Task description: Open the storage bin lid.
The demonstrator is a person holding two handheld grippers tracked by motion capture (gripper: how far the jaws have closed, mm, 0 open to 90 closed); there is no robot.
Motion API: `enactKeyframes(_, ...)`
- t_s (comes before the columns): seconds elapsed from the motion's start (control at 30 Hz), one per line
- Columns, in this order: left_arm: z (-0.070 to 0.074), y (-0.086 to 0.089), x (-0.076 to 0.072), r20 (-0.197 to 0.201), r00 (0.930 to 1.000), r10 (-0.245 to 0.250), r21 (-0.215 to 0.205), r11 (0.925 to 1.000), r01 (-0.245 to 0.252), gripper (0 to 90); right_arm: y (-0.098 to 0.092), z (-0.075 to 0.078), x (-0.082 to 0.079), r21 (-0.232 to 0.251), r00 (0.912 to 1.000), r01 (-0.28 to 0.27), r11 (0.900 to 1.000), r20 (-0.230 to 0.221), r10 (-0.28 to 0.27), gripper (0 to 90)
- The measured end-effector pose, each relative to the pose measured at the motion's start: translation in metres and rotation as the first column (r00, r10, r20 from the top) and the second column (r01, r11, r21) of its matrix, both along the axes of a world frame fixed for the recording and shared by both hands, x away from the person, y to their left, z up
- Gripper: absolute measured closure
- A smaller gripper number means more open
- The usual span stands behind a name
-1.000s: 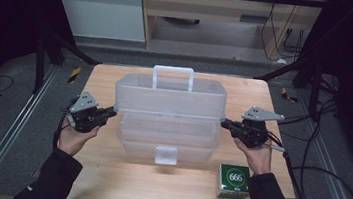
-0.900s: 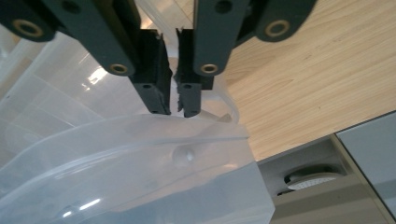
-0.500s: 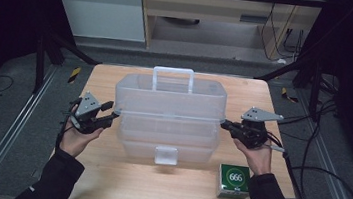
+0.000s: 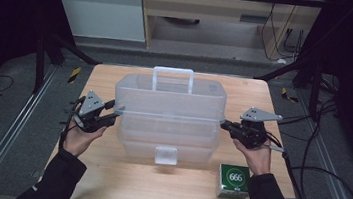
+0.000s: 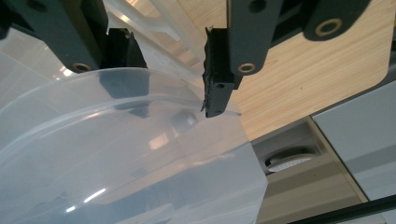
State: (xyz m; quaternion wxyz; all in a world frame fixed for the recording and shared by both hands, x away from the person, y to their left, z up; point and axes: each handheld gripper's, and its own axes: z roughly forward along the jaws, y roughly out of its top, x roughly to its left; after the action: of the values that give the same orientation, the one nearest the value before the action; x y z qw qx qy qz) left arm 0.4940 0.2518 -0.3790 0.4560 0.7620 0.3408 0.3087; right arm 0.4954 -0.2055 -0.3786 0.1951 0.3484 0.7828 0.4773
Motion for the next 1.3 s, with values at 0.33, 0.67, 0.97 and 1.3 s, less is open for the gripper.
enactKeyframes(0.33,0.002,0.0,0.0,-0.007,1.0,0.006,-0.004,1.0,-0.006,63.9,0.002,-0.022,0.003,-0.097,0.9946,0.042,0.994,-0.09,-0.051,77.5)
enactKeyframes(0.67,0.005,0.001,0.002,-0.017,0.9998,0.006,-0.009,0.9999,-0.006,64.0,0.008,-0.032,0.006,-0.102,0.9905,0.026,0.994,-0.132,-0.039,75.5)
enactKeyframes(0.97,0.013,0.001,0.008,-0.013,0.9999,0.011,-0.023,0.9997,-0.011,65.5,0.009,-0.033,0.007,-0.084,0.9866,0.031,0.996,-0.157,-0.044,77.9)
enactKeyframes(1.3,0.025,0.001,0.019,-0.004,0.9997,0.023,-0.059,0.998,-0.024,67.0,0.009,-0.033,0.008,-0.073,0.9836,0.042,0.996,-0.172,-0.054,78.1)
